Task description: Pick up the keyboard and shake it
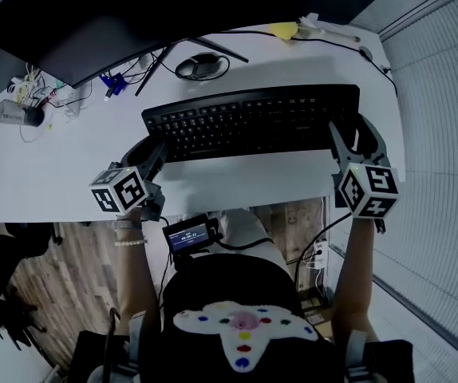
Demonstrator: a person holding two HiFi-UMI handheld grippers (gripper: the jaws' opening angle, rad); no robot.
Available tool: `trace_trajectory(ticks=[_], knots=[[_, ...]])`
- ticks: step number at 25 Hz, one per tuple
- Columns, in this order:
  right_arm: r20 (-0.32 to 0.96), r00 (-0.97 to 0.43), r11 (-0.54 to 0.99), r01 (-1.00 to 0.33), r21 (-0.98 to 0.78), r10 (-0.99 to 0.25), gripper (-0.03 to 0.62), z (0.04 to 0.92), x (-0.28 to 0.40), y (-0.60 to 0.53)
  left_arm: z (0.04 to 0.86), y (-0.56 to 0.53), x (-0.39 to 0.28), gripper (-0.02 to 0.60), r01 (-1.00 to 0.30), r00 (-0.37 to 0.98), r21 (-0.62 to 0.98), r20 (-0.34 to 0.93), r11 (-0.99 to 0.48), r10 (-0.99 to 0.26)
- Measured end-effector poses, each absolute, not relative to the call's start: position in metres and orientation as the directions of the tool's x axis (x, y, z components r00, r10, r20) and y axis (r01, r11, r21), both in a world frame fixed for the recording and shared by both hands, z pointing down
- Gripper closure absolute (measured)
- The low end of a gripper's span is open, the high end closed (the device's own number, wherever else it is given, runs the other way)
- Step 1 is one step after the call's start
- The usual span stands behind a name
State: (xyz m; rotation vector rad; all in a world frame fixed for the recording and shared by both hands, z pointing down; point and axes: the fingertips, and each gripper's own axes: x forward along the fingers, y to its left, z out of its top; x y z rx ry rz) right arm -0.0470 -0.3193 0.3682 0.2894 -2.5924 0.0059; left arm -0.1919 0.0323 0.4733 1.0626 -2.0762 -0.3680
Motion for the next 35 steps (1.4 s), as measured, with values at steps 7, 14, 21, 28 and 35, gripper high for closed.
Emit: trace_trajectory(ticks=[7,14,21,28,35], knots=[[0.592,-0.798,0.978,-0.194,-0.072,-0.114,0.31,0.433,-0.054,-0.33,0.496,0.035,-0.186,0.414,-0.532,-0.361,0.497,0.599,0.685,-0.715],[0.654,-0.756,0.971,-0.185,-0.151,-0.042,0.31,0.483,-0.057,-0.337,0.518,0.035,-0.18,0.414,-0.499,-0.341,0.46,0.675,0.734,-0.655],[0.713,-0.701,0.958,-0.199,-0.205,0.007,0.31,0.521,-0.057,-0.337,0.536,0.036,-0.179,0.414,-0.483,-0.312,0.429,0.73,0.763,-0.608],[0.747,-0.664,0.943,-0.225,-0.245,0.035,0.31,0.542,-0.057,-0.337,0.543,0.035,-0.184,0.414,-0.482,-0.304,0.411,0.75,0.774,-0.588],[0.765,-0.643,0.932,-0.254,-0.26,0.038,0.31,0.554,-0.055,-0.339,0.548,0.032,-0.184,0.413,-0.466,-0.303,0.412,0.756,0.783,-0.579]])
